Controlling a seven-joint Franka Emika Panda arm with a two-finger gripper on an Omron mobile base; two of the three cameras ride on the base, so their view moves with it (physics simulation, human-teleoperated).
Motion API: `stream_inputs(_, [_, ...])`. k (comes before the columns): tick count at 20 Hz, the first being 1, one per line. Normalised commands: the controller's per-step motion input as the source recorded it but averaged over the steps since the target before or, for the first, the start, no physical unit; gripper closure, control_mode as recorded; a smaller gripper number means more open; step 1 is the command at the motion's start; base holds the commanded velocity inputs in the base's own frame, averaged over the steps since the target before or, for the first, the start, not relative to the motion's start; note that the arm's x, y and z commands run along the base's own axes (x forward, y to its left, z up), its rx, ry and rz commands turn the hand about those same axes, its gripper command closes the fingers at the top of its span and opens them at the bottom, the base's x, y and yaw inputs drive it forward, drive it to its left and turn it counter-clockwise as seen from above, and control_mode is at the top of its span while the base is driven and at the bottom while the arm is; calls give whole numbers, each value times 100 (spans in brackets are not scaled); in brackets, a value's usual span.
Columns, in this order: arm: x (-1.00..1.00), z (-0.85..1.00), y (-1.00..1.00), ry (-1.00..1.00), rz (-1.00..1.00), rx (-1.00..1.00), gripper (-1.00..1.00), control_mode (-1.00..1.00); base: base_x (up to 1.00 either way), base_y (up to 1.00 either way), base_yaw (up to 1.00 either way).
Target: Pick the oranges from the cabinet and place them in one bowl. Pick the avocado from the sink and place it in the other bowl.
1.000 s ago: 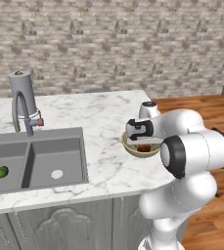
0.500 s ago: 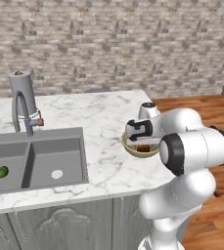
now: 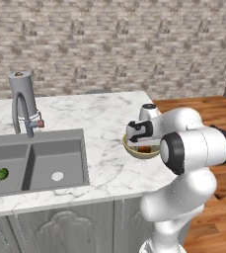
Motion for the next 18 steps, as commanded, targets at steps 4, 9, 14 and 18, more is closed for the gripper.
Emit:
stream_inputs(4, [6, -2, 0, 0, 0, 0, -100, -100, 0, 0, 0])
stream_inputs(9, [0, 0, 0, 0, 0, 0, -100, -100, 0, 0, 0])
stream_inputs(14, [-2, 0, 0, 0, 0, 0, -100, -100, 0, 0, 0])
stream_inputs(18, [-3, 4, 0, 0, 0, 0, -100, -100, 0, 0, 0])
